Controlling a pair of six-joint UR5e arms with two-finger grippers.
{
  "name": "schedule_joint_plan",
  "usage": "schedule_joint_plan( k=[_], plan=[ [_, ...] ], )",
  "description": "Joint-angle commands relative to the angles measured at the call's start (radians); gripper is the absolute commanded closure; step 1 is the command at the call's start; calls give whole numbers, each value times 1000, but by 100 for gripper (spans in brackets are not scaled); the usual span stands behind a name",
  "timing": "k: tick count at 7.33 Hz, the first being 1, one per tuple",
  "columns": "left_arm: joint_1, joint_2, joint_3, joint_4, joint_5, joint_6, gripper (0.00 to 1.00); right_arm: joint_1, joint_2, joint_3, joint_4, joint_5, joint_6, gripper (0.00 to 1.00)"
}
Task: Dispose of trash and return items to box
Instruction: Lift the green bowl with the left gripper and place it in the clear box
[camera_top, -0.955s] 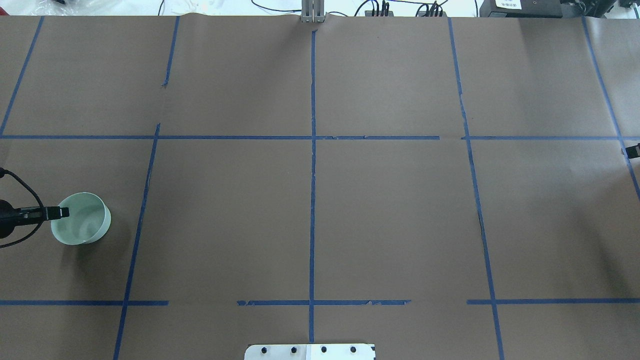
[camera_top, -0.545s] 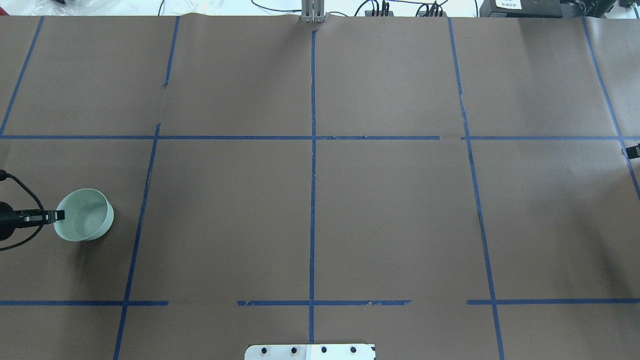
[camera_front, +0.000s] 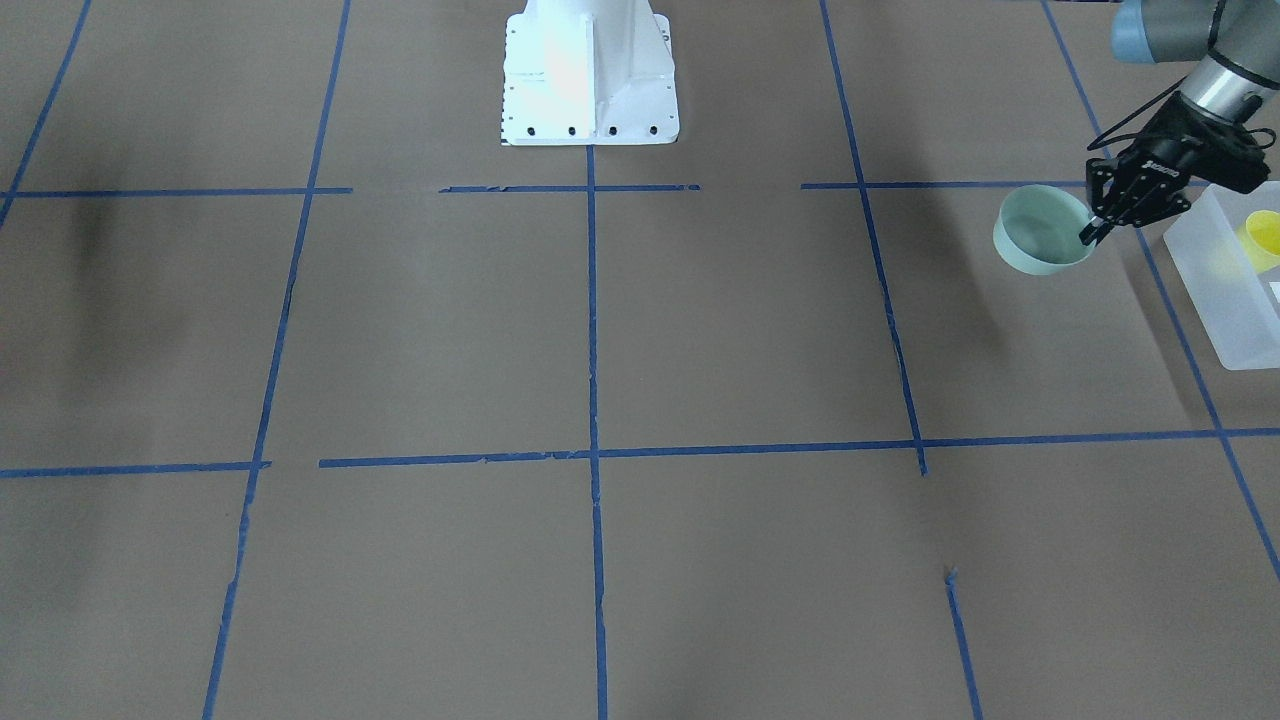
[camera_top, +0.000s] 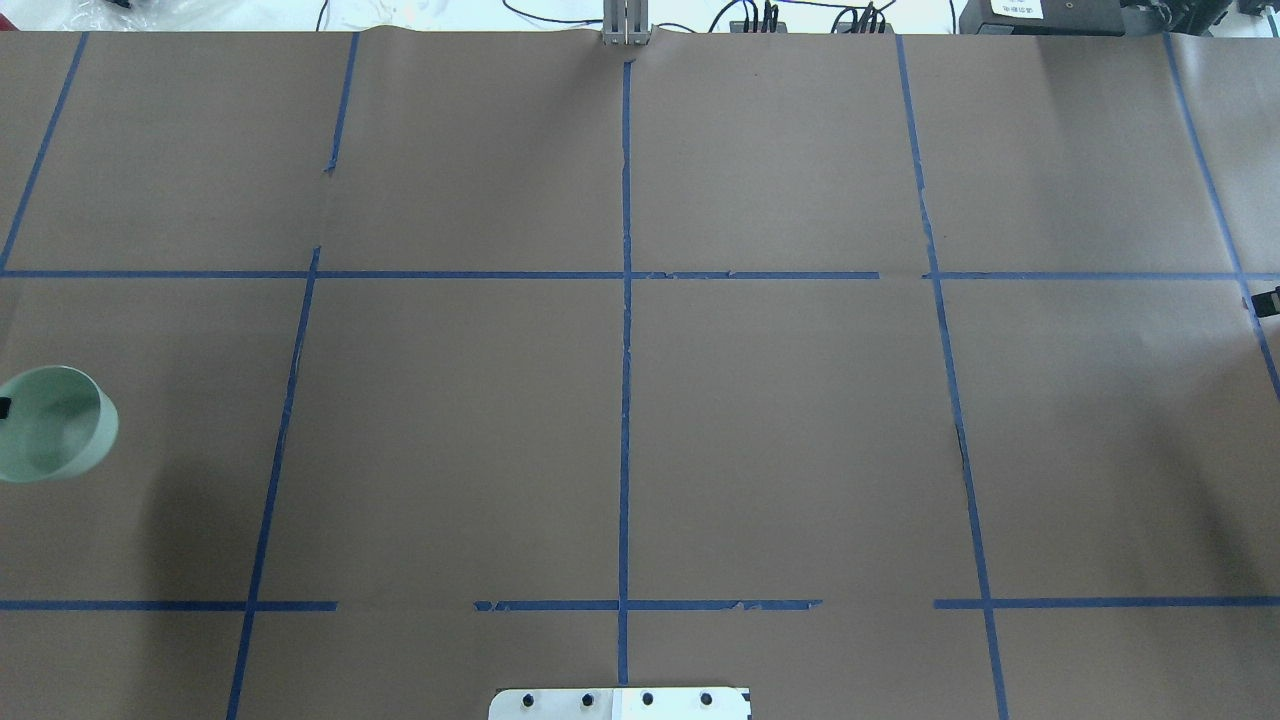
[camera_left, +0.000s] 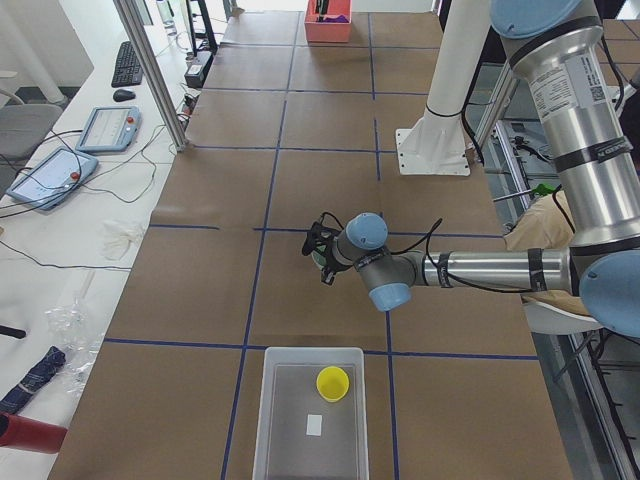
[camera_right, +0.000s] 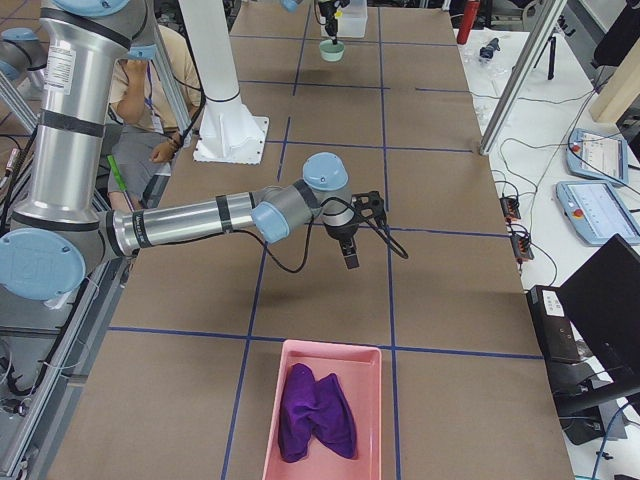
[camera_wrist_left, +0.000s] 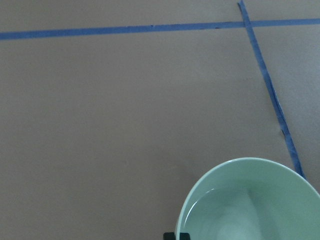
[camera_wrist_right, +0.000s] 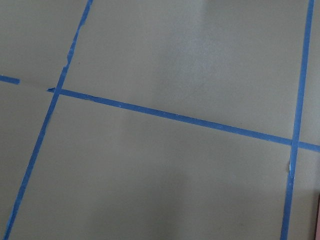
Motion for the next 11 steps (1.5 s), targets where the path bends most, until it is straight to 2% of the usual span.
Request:
schedule_joint_plan(
  k=[1, 2, 3, 4, 5, 7, 9, 10, 11],
  plan=[
    [-288, -7, 13, 204, -136, 416, 100, 0, 0, 0, 0, 0, 0, 0],
    [-417, -30, 16, 373, -136, 629, 100, 0, 0, -2, 0, 0, 0, 0],
    [-533, -101, 44, 544, -132, 836, 100, 0, 0, -2, 0, 0, 0, 0],
    [-635, -198, 157, 627, -127, 1018, 100, 0, 0, -2, 0, 0, -2, 0],
    [-669, -255, 285, 621, -127, 1104, 100, 0, 0, -3, 0, 0, -2, 0],
    [-670, -258, 425, 513, -123, 1112, 100, 0, 0, -3, 2, 0, -5, 0],
    [-661, -223, 492, 294, -119, 886, 100, 0, 2, -6, 2, 0, -6, 0],
    [-636, -211, 510, 216, -77, 802, 100, 0, 2, -6, 2, 2, -6, 0],
    [-592, -211, 515, 213, -70, 779, 100, -2, 2, -8, 2, 0, -8, 0]
  ],
)
